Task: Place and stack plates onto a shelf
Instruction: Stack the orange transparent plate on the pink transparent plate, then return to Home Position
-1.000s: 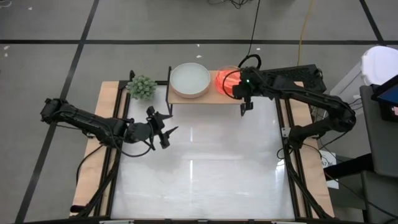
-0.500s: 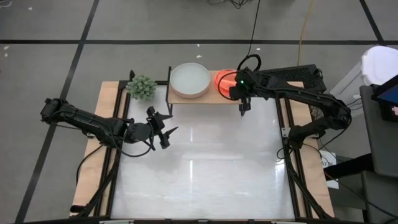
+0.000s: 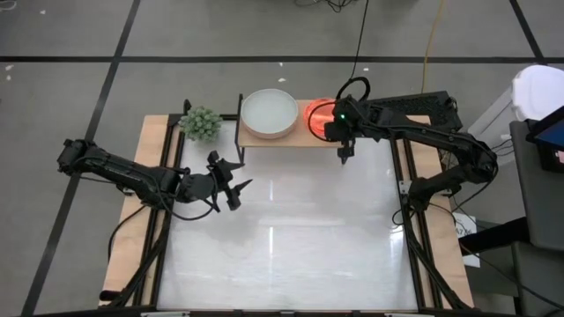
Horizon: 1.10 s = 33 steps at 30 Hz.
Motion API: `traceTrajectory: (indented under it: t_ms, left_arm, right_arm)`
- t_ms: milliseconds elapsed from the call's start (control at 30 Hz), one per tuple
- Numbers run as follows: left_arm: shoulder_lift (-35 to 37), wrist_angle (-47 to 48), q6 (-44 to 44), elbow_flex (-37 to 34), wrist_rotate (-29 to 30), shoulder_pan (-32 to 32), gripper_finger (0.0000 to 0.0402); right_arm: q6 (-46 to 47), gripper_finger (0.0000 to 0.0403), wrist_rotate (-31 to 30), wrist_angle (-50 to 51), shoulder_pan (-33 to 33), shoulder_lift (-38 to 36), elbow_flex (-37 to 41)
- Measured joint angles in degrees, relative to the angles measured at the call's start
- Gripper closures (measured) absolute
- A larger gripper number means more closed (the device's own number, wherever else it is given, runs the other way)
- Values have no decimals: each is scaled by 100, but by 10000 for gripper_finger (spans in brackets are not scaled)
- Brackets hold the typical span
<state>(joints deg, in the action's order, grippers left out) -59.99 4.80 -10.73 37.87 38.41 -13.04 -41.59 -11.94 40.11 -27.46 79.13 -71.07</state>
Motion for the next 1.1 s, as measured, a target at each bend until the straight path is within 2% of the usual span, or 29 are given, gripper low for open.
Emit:
traceTrajectory:
  t_ms: [367, 567, 700, 833, 1100]
  left_arm:
    - [0, -28, -36, 0, 0, 0, 135]
    - [0, -85, -85, 0, -234, 0, 135]
    - [0, -270, 111, 0, -552, 0, 143]
    - [11, -367, 348, 2, -601, -32, 192]
    - [15, -375, 447, 2, -1214, -75, 341]
  right_arm:
    - [363, 308, -14, 43, 232, -429, 4]
    - [1108, 301, 46, 165, 548, -859, 4]
    - [1873, 305, 628, 140, 834, -1132, 133]
    - [2395, 322, 618, -484, 1195, -1523, 717]
    - [3128, 389, 605, -2564, 1780, -2382, 2287]
